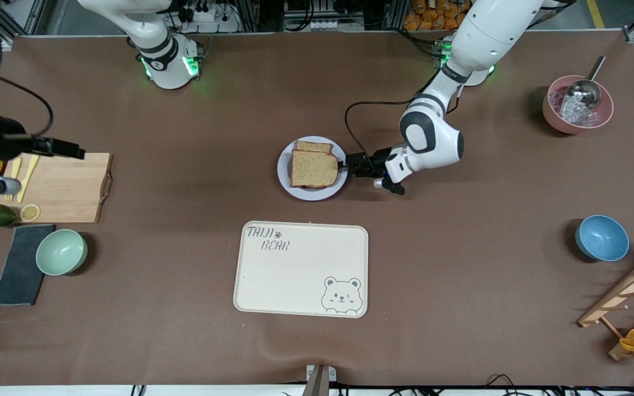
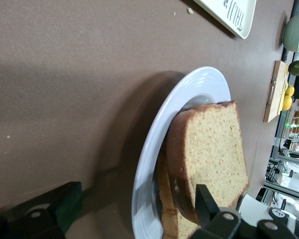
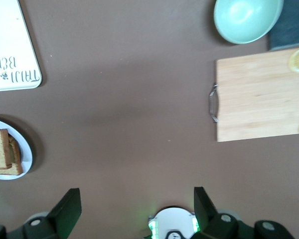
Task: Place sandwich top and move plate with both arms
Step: 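Retract the right gripper while the left gripper holds the plate rim, then slide the white plate onto the bear tray with the left gripper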
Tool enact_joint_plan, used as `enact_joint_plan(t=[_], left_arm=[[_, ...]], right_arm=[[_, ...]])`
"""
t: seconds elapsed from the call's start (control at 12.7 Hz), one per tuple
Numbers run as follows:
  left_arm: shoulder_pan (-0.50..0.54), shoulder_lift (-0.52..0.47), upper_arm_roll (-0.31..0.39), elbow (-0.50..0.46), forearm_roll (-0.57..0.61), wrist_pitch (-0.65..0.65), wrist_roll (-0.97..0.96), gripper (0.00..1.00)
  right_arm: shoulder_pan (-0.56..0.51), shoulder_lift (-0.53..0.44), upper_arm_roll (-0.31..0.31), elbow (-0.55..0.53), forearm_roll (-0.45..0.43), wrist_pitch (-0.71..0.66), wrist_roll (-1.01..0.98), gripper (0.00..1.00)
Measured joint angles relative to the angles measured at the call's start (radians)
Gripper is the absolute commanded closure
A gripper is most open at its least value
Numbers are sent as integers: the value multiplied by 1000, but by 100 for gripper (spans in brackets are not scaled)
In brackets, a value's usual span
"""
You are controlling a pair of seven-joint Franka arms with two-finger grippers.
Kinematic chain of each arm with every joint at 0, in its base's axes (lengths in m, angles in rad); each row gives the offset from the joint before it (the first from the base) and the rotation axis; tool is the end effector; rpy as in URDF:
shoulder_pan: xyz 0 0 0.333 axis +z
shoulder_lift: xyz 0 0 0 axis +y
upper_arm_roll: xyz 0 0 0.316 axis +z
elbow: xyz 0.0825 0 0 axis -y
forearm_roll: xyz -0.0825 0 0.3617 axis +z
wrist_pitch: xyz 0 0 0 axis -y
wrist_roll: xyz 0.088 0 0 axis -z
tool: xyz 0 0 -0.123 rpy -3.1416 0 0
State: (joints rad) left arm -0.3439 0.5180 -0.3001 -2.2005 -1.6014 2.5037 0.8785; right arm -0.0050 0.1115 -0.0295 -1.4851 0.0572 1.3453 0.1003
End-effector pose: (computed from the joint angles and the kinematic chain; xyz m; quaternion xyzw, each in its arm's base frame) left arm 0.4082 -0.3201 0.1454 0.9009 -0.0002 -0.0550 0.4305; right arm 0.5355 -0.0096 0.5702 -0.9897 0.0641 0.1261 0.0227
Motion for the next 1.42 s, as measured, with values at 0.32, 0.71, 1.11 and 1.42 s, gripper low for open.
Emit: enact_joint_plan(t=[0.32,0.71,1.11,1.42], left_arm=[[0,0,-2,-2,0,0,1,84],[0,0,-15,-6,-62,0,38,87],[0,-1,-29,-9,-84,0,47,100],[0,-8,-35,-10,-170,-5,137,100]], right_arm=[[-16,-73,0,-1,-52,51,-26,0],[-21,-80,-1,-1,-82,150,-52,0],[-21,-82,5,7,-106,168,-55,0],[-21,-83,6,9,-107,168,-55,0]])
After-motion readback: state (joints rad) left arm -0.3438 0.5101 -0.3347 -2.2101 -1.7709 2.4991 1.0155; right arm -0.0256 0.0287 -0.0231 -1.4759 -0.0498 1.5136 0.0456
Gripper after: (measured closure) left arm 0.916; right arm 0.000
